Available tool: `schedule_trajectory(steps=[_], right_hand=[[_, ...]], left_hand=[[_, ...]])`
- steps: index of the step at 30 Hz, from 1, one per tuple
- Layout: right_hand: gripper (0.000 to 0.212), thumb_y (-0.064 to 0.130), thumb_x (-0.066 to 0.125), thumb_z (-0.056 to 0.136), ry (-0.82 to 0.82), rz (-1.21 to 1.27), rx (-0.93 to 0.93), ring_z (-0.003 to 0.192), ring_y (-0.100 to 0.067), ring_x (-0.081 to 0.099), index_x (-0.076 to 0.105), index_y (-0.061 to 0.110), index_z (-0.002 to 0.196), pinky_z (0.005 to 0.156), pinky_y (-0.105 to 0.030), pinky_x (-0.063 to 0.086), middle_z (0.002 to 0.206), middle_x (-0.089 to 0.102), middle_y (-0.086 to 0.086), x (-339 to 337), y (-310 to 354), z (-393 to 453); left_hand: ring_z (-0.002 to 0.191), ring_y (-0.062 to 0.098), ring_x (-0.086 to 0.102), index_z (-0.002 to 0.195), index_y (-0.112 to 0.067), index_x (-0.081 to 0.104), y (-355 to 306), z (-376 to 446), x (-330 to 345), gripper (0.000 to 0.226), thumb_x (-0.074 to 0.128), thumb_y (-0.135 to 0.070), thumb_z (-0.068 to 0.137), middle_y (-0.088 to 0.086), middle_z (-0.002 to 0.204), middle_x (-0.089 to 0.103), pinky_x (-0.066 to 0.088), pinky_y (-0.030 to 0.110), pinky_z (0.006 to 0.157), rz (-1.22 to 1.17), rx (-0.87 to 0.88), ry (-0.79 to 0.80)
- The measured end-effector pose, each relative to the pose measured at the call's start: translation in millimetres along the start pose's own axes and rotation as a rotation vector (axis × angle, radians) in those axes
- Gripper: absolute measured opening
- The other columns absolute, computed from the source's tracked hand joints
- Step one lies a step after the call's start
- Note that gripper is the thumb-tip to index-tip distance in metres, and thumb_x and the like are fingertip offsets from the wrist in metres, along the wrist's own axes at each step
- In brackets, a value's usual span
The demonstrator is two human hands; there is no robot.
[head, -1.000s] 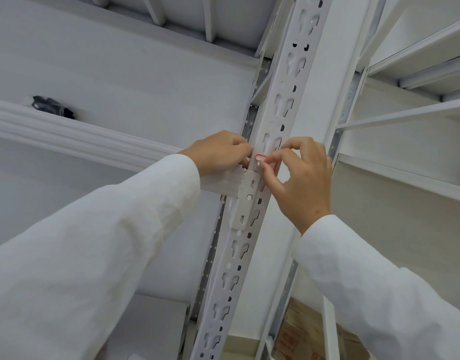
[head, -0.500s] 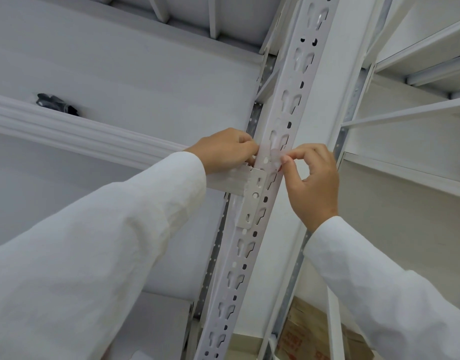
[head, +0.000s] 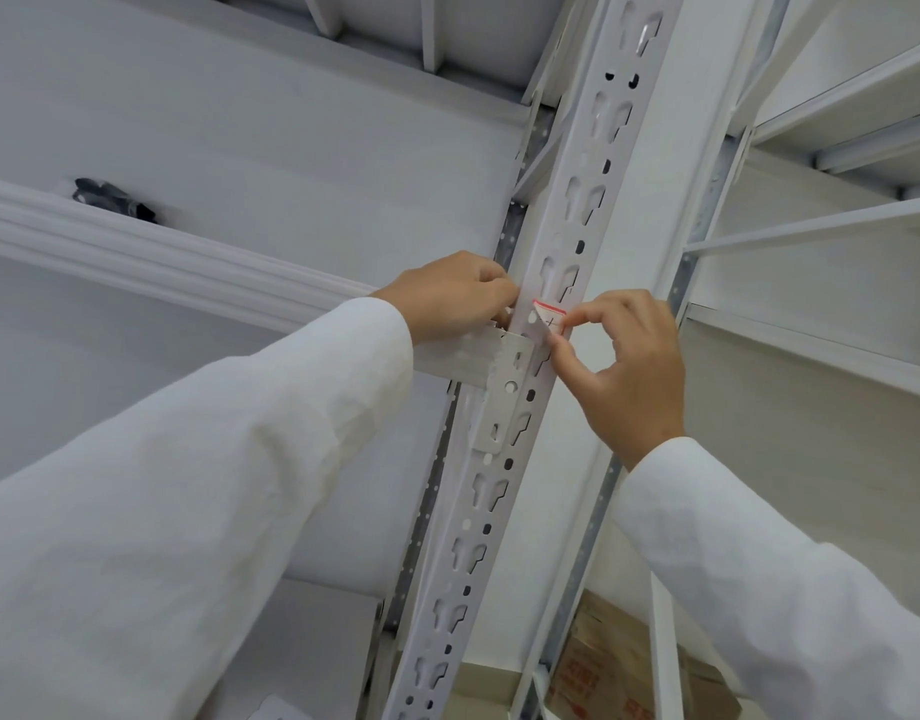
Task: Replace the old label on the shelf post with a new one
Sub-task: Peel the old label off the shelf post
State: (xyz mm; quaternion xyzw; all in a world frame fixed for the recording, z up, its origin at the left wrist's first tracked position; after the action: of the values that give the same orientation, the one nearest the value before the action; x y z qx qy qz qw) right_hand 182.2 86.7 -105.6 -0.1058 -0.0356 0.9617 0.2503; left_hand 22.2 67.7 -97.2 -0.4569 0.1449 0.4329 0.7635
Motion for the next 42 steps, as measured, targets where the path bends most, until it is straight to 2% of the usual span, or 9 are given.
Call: schedule_trajectory(steps=[7, 14, 16, 19, 23, 31, 34, 38, 42], right_hand=[[0.007, 0.016, 0.059, 0.085, 0.046, -0.064, -0.036, 0.086, -0.016, 0.044, 0.061, 0.010, 0.082, 0.074, -0.026, 0.033, 0.090, 0.058, -0.005, 7.5, -0.6, -1.5], [0.009, 0.017, 0.051, 0.090, 0.109, 0.171, 0.172, 0.085, -0.007, 0.042, 0.057, 0.011, 0.086, 0.073, -0.009, 0.031, 0.091, 0.048, 0.005, 7.1, -20.2, 15.8], [0.005, 0.017, 0.054, 0.087, 0.144, 0.205, 0.144, 0.084, -0.005, 0.044, 0.056, 0.017, 0.083, 0.076, -0.005, 0.033, 0.088, 0.050, 0.006, 4.5, -17.4, 13.5], [0.001, 0.018, 0.058, 0.083, 0.145, 0.225, 0.101, 0.083, -0.011, 0.050, 0.058, 0.019, 0.082, 0.076, -0.018, 0.041, 0.085, 0.053, 0.006, -0.8, -12.3, 6.4], [0.015, 0.027, 0.063, 0.080, 0.120, 0.168, -0.037, 0.081, -0.012, 0.050, 0.063, 0.015, 0.088, 0.073, -0.019, 0.041, 0.085, 0.053, 0.008, -7.7, -4.3, 4.7], [0.031, 0.015, 0.045, 0.092, 0.143, 0.080, -0.118, 0.084, -0.019, 0.048, 0.064, 0.017, 0.116, 0.070, -0.019, 0.037, 0.089, 0.051, 0.001, -4.0, -1.7, 18.9], [0.027, 0.011, 0.053, 0.089, 0.208, 0.029, -0.169, 0.084, -0.019, 0.045, 0.068, 0.020, 0.110, 0.069, -0.030, 0.040, 0.089, 0.050, -0.003, 2.0, 2.3, 28.6], [0.010, 0.014, 0.062, 0.086, 0.238, 0.010, -0.179, 0.083, -0.016, 0.042, 0.070, 0.017, 0.091, 0.070, -0.030, 0.038, 0.088, 0.049, -0.001, 1.7, 2.4, 31.1], [0.010, 0.008, 0.056, 0.087, 0.248, -0.029, -0.200, 0.085, -0.026, 0.049, 0.065, 0.012, 0.089, 0.074, -0.031, 0.038, 0.093, 0.056, -0.007, 0.5, -1.4, 26.2]], left_hand=[[0.102, 0.016, 0.063, 0.095, -0.025, 0.068, 0.4, 0.0, 1.0, 0.048, 0.034, -0.041, 0.065, -0.012, 0.095, 0.073, 0.042, 0.041, 0.102, 0.002, -0.001, 0.012], [0.102, 0.017, 0.064, 0.094, -0.026, 0.068, 1.9, 1.2, 2.6, 0.047, 0.035, -0.041, 0.065, -0.012, 0.093, 0.073, 0.042, 0.042, 0.102, -0.001, -0.001, 0.018], [0.101, 0.016, 0.064, 0.094, -0.026, 0.068, 2.3, 1.5, 2.4, 0.046, 0.035, -0.041, 0.065, -0.011, 0.093, 0.074, 0.042, 0.041, 0.102, -0.006, -0.002, 0.016], [0.101, 0.015, 0.064, 0.092, -0.028, 0.068, 3.4, 1.7, 1.4, 0.044, 0.036, -0.041, 0.065, -0.013, 0.091, 0.073, 0.042, 0.040, 0.102, -0.016, -0.008, 0.012], [0.101, 0.015, 0.064, 0.093, -0.026, 0.068, 2.0, 1.0, 1.9, 0.045, 0.036, -0.041, 0.065, -0.014, 0.091, 0.073, 0.042, 0.039, 0.102, -0.010, -0.003, 0.006], [0.103, 0.015, 0.063, 0.093, -0.025, 0.069, 1.5, 1.0, 1.7, 0.048, 0.034, -0.043, 0.065, -0.013, 0.093, 0.073, 0.041, 0.041, 0.103, -0.017, -0.006, 0.007], [0.103, 0.017, 0.063, 0.091, -0.024, 0.069, 2.3, 2.7, 1.7, 0.047, 0.035, -0.043, 0.065, -0.012, 0.092, 0.073, 0.042, 0.042, 0.102, -0.021, -0.005, -0.002], [0.103, 0.017, 0.063, 0.091, -0.024, 0.069, 3.9, 3.5, 1.5, 0.047, 0.036, -0.043, 0.064, -0.012, 0.092, 0.073, 0.042, 0.041, 0.102, -0.022, -0.006, -0.005], [0.102, 0.016, 0.063, 0.094, -0.025, 0.069, 2.1, 1.5, 1.0, 0.045, 0.036, -0.042, 0.068, -0.013, 0.092, 0.073, 0.042, 0.040, 0.102, -0.010, 0.003, -0.003]])
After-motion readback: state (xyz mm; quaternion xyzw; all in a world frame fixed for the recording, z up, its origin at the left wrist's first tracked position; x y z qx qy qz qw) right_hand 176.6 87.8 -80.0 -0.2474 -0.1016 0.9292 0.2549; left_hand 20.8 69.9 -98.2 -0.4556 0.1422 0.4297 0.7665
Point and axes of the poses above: each hand's wrist, its own z-axis towards the middle knuckle, its own x-axis out of the palm, y = z × x, the point moved 7 cm from there along z, towards the middle knuckle
